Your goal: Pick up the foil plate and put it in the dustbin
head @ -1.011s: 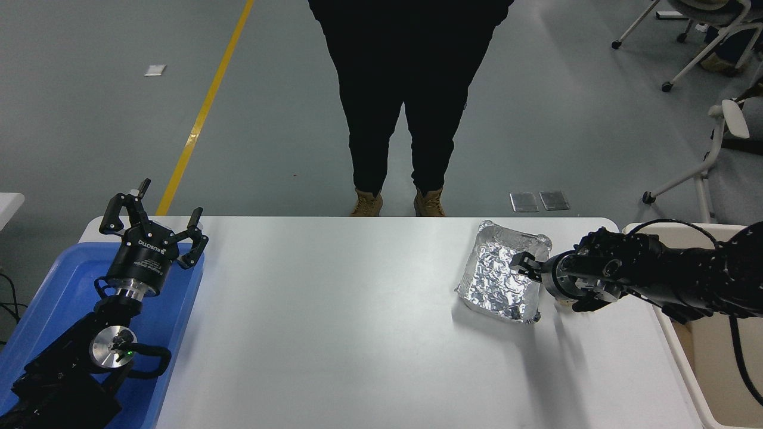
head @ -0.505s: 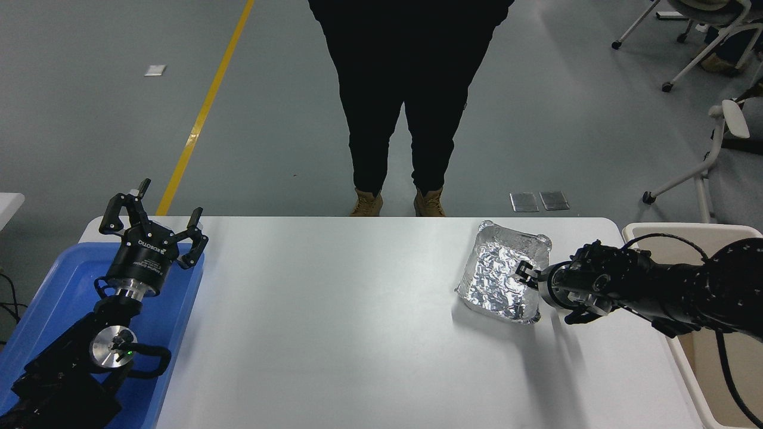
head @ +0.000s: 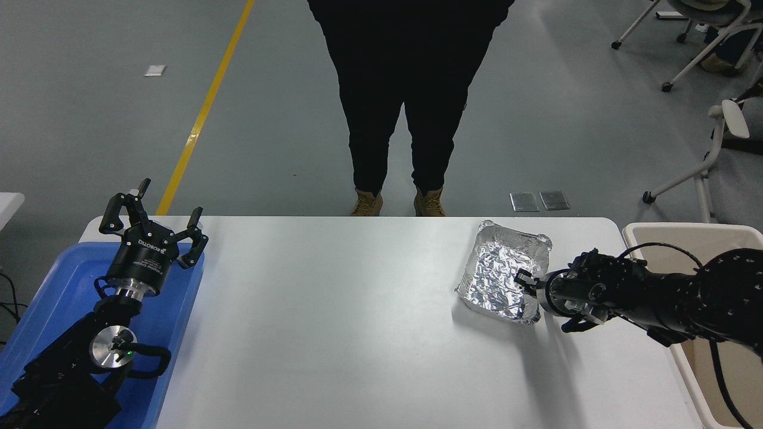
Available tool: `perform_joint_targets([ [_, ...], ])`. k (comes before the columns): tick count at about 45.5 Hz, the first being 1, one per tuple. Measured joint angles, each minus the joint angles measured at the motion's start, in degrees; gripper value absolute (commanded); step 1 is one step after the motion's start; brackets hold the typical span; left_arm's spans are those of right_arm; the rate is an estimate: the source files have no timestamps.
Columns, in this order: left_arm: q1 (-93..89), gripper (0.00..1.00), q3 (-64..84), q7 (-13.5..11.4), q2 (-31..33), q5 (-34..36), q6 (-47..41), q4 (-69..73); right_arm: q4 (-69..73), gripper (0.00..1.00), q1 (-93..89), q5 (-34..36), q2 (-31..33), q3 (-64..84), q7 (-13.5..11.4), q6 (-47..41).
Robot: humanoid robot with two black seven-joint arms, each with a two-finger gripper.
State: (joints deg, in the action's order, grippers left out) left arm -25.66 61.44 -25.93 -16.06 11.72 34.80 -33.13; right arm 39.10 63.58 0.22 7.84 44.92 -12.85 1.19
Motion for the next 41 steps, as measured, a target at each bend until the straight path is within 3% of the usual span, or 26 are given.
perform_joint_targets([
  [27,0.00,0.98,0.00,0.00,0.03,0.00,0.03,0.00,2.98,0.00,3.74,0.83,0.77,-0.01,-0.06,-0.28],
  [41,0.00,0.98,0.00,0.00,0.03,-0.02,0.03,-0.01,12.75,0.00,13.91,0.89,9.05,0.09,-0.23,-1.29],
])
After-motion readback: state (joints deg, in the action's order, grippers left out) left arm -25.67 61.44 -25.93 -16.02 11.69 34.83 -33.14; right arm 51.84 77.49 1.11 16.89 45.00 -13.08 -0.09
